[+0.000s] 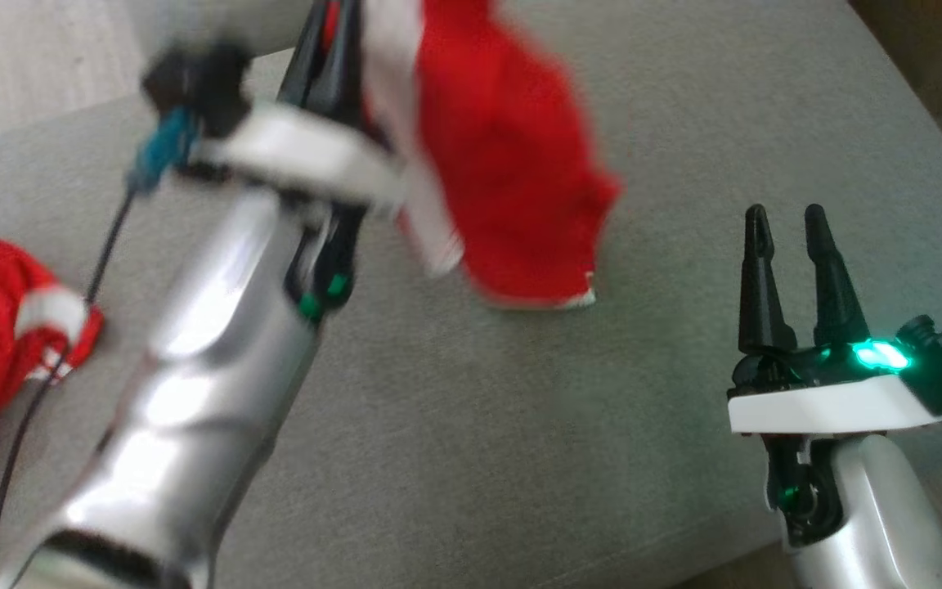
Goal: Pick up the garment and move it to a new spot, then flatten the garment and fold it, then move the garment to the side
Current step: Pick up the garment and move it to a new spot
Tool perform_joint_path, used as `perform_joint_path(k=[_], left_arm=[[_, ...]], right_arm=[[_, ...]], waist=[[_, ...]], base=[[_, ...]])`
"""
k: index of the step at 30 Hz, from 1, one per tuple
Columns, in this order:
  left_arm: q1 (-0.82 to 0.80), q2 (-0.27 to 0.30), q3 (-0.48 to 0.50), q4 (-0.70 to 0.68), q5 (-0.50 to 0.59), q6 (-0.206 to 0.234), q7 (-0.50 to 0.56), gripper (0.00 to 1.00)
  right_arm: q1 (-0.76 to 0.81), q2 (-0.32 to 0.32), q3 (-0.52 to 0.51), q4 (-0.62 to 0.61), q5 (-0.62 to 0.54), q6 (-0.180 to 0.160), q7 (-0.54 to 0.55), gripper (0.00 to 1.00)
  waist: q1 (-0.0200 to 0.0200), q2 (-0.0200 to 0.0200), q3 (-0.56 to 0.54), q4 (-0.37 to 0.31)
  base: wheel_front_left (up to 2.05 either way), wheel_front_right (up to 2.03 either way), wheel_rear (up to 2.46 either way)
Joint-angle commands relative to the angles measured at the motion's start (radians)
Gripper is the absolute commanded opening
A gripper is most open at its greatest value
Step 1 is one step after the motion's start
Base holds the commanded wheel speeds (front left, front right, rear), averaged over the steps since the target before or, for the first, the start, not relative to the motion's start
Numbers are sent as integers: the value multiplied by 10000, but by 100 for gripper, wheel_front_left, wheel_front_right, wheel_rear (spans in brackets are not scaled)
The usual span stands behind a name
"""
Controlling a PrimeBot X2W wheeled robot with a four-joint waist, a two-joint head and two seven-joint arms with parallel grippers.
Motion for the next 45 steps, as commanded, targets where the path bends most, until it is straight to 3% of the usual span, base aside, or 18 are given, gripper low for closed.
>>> perform_joint_path(k=[1,5,6,7,15,26,33,45], left_arm=[[45,445,296,-92,76,-20,-137,0],[1053,935,194,664,237,20,-259,0],[1241,1054,115,834,342,55,-279,90],[1409,1163,54,990,458,125,-319,100],[2334,1569,180,781,1091,425,-658,100],[5269,1900,1883,-3172,3474,1381,-684,100],[7011,1615,2405,-4048,4455,1641,-684,100],[7596,881,3047,-4245,5427,1138,-685,100]], right_arm=[[-187,-41,187,-334,-67,77,-92,100],[-147,-41,171,-307,-185,77,-92,100],[-135,-41,178,-290,-230,77,-92,100],[-114,-41,177,-272,-273,77,-92,100],[115,-41,51,-147,-579,77,-92,100],[578,-41,-240,-125,-820,77,-92,100],[845,-41,-324,-52,-841,77,-92,100],[905,-41,-351,48,-1000,77,-92,100]], waist=[[0,0,-52,181],[0,0,-132,619],[0,0,-159,732],[0,0,-195,855],[0,0,-506,1682],[0,0,-849,2537],[0,0,-1086,2763],[0,0,-1024,3157]], base=[[0,0,0],[0,0,0],[0,0,0],[0,0,0],[0,0,0],[0,0,0],[0,0,0],[0,0,0]])
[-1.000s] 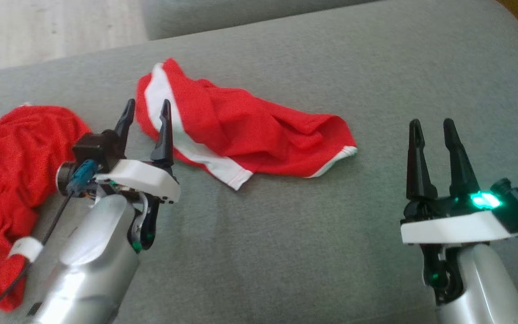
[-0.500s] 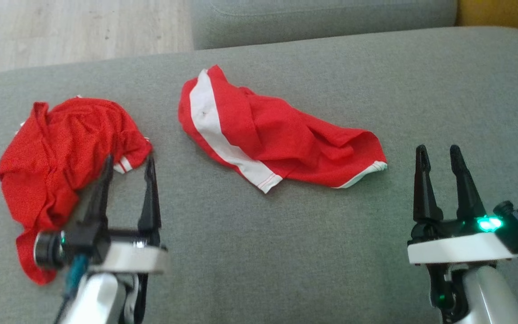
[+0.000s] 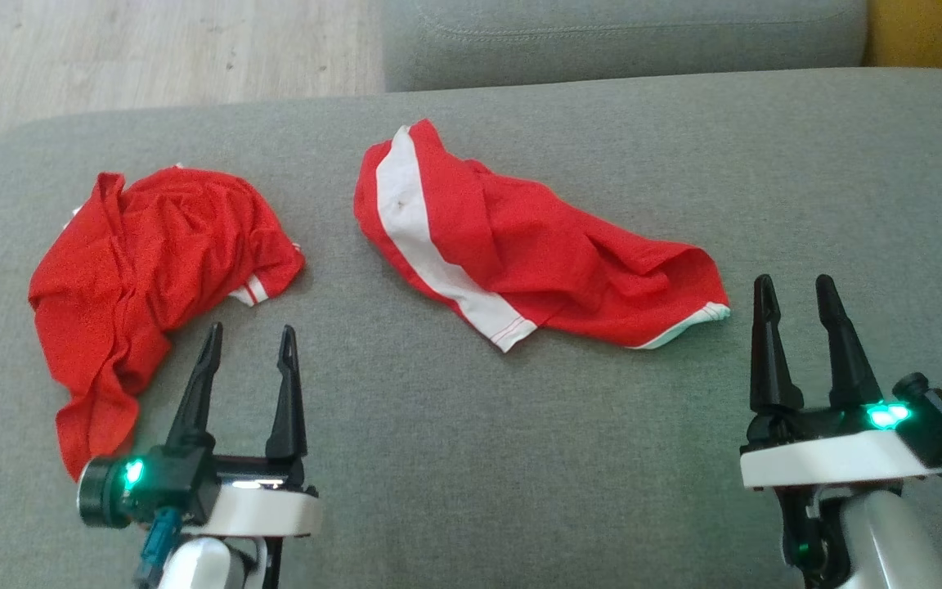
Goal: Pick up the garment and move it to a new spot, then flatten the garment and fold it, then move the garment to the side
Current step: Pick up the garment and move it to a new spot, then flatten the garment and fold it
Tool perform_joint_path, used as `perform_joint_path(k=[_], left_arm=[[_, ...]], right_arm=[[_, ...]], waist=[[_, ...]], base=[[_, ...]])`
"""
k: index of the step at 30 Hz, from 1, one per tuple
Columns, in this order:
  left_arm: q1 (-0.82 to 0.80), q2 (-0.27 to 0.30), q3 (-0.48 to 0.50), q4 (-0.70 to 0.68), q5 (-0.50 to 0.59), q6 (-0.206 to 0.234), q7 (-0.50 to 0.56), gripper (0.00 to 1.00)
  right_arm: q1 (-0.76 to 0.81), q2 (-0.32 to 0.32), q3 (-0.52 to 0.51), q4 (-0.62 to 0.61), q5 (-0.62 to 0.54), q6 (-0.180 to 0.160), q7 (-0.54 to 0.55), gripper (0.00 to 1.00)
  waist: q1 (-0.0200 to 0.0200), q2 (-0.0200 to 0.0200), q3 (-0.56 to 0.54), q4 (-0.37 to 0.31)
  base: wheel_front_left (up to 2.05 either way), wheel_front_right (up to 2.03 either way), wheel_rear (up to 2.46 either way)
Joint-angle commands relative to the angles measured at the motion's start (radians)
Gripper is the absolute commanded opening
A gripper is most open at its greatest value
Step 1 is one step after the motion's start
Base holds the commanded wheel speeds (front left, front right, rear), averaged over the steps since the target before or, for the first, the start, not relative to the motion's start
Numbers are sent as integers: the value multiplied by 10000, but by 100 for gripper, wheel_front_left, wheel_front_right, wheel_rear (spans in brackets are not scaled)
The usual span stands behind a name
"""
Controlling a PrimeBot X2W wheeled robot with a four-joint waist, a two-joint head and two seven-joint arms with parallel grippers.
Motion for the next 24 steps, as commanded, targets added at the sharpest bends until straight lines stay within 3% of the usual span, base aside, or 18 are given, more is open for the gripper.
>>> perform_joint_path(k=[1,8,16,24], left_arm=[[-436,2,426,-323,128,-64,-64,100],[-573,-403,674,-148,358,-467,-64,100],[-868,-798,920,78,566,-866,-64,100],[-943,-1058,896,201,648,-1038,-64,100]], right_arm=[[-190,-45,195,-273,-120,77,-65,100],[-629,-45,651,-14,-454,77,-65,100],[-2154,-45,2992,2528,-1435,77,310,100],[-3585,-45,3380,5248,-2270,77,1149,100]], waist=[[0,0,68,73],[0,0,401,496],[0,0,754,1280],[0,0,939,1987]], base=[[0,0,0],[0,0,0],[0,0,0],[0,0,0]])
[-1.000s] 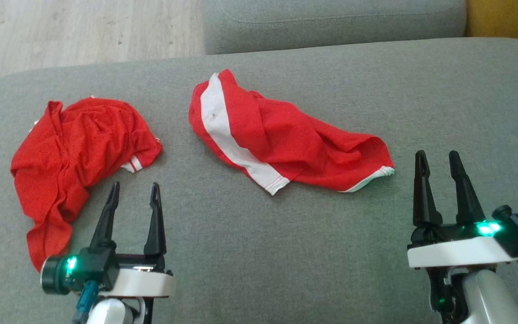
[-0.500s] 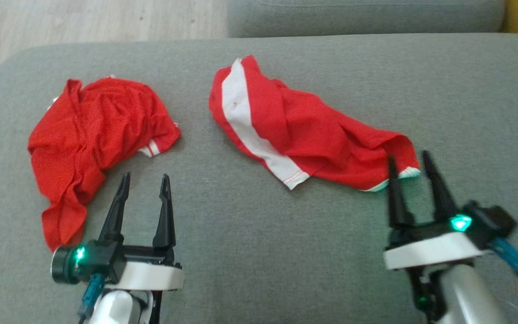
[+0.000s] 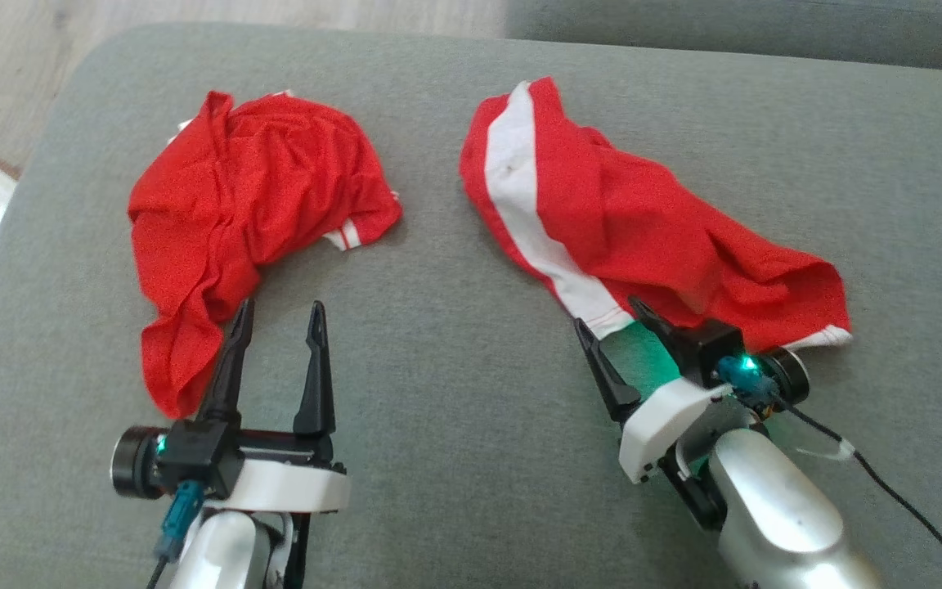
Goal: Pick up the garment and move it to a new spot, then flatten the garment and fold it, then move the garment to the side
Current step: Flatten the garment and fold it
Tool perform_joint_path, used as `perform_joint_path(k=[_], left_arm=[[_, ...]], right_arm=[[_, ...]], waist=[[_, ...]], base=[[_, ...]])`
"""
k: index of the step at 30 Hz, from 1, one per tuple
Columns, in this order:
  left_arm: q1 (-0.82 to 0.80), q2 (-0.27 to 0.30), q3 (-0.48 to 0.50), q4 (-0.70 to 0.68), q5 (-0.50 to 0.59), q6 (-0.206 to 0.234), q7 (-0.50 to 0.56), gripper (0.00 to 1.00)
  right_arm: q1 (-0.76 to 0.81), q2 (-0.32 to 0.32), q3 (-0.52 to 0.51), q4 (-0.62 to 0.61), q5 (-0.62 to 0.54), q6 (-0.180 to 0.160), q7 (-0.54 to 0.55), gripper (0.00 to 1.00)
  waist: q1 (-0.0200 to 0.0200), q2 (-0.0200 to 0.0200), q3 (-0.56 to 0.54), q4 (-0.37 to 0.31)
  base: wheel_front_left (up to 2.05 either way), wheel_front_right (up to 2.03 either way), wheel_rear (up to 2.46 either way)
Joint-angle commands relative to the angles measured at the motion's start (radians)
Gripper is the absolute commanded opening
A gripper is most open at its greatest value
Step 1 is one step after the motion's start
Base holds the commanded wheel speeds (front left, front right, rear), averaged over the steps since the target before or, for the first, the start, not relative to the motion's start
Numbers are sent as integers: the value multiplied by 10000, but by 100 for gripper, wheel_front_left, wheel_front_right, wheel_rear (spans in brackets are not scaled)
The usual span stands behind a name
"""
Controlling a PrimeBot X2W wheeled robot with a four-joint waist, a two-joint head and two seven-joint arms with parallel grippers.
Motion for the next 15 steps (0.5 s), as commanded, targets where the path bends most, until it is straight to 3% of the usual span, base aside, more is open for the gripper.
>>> perform_joint_path(k=[1,8,9,10,15], left_arm=[[-438,-13,322,-233,96,-57,-64,100],[-430,-75,410,-205,82,-58,-64,100],[-419,-81,425,-208,85,-56,-64,100],[-405,-85,438,-210,89,-53,-64,100],[-328,-97,581,-186,130,-49,-64,100]], right_arm=[[-549,45,287,282,-126,75,130,100],[-1130,45,468,1516,-60,75,386,100],[-1196,45,499,1651,-2,75,388,94],[-1255,45,552,1772,27,75,375,0],[-1322,45,703,1974,311,75,-206,0]], waist=[[-1,0,113,278],[-1,0,203,520],[-1,0,209,523],[-1,0,208,517],[-1,0,79,192]], base=[[0,0,0],[0,0,0],[0,0,0],[0,0,0],[0,0,0]])
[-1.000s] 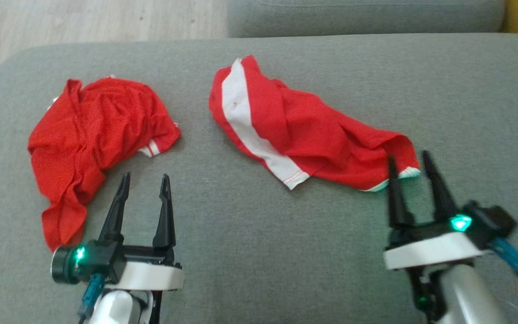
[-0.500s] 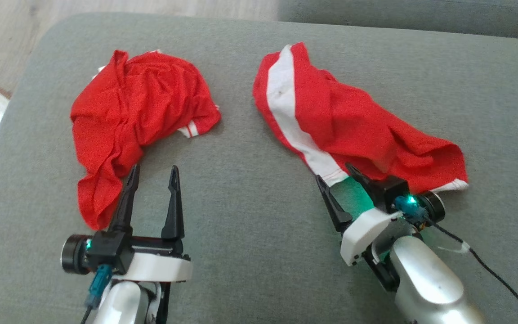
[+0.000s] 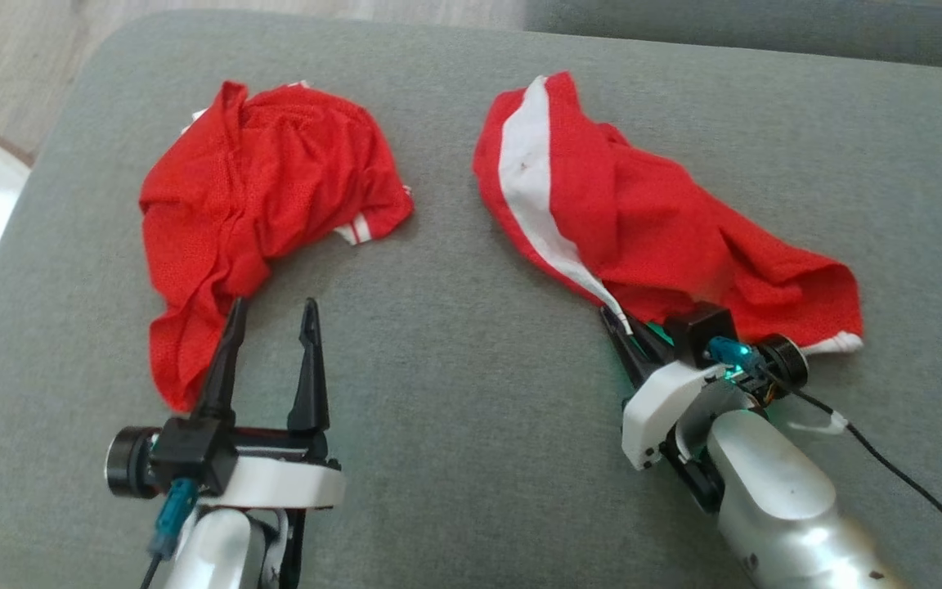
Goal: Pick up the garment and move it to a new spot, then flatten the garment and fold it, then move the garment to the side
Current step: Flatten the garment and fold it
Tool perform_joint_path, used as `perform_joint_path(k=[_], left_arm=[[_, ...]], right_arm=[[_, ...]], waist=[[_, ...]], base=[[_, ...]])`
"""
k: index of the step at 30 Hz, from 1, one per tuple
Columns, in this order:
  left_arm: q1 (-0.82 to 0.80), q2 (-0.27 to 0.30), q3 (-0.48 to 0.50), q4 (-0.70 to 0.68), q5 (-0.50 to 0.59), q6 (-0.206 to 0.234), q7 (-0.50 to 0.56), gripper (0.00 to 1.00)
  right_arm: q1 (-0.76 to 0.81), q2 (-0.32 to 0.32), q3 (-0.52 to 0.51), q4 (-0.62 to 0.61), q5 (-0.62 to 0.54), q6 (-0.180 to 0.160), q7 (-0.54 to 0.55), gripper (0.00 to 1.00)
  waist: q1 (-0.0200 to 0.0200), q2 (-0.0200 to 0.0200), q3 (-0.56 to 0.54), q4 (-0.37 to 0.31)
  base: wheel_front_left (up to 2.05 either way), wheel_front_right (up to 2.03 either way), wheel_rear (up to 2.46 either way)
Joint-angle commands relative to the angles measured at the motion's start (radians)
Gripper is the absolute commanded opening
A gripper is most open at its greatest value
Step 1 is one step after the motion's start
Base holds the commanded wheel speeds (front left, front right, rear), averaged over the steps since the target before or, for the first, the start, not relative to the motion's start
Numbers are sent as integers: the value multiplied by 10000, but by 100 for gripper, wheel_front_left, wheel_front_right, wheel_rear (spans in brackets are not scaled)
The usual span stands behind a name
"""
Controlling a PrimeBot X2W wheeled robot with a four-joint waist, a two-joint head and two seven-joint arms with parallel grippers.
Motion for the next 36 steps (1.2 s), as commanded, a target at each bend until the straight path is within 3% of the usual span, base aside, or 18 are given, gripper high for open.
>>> perform_joint_path(k=[1,8,17,25,26,27,28,32,36], left_arm=[[-286,9,432,-258,138,13,-64,100],[-153,4,672,-254,241,-42,-64,100],[252,1,936,-302,283,-66,-64,100],[287,0,803,-315,217,-30,-65,100],[288,0,776,-311,209,-24,-65,100],[292,0,758,-303,204,-26,-65,100],[292,0,752,-284,200,-34,-65,100],[296,0,751,-247,178,-41,-65,100],[260,0,766,-249,173,-57,-65,100]], right_arm=[[-38,88,206,-201,70,75,-278,0],[765,88,-568,-574,105,75,-928,0],[2659,-19,-3266,-2046,-1321,75,-1067,0],[3436,-31,-5713,-3086,-2431,75,-619,0],[3448,-7,-5870,-3221,-2477,75,-598,38],[3451,17,-5994,-3359,-2434,75,-603,95],[3445,38,-6085,-3518,-2357,75,-631,100],[3465,74,-5972,-4111,-2029,75,-780,100],[3589,83,-5195,-5195,-1048,75,-999,100]], waist=[[-1,0,-109,-238],[-1,0,-623,-1204],[-1,0,-1299,-2525],[-1,0,-1429,-2873],[-1,0,-1427,-2870],[-1,0,-1422,-2860],[-1,0,-1417,-2839],[-1,0,-1415,-2748],[-1,0,-1372,-2619]], base=[[0,0,0],[0,0,0],[0,0,0],[0,0,0],[0,0,0],[0,0,0],[0,0,0],[0,0,0],[0,0,0]])
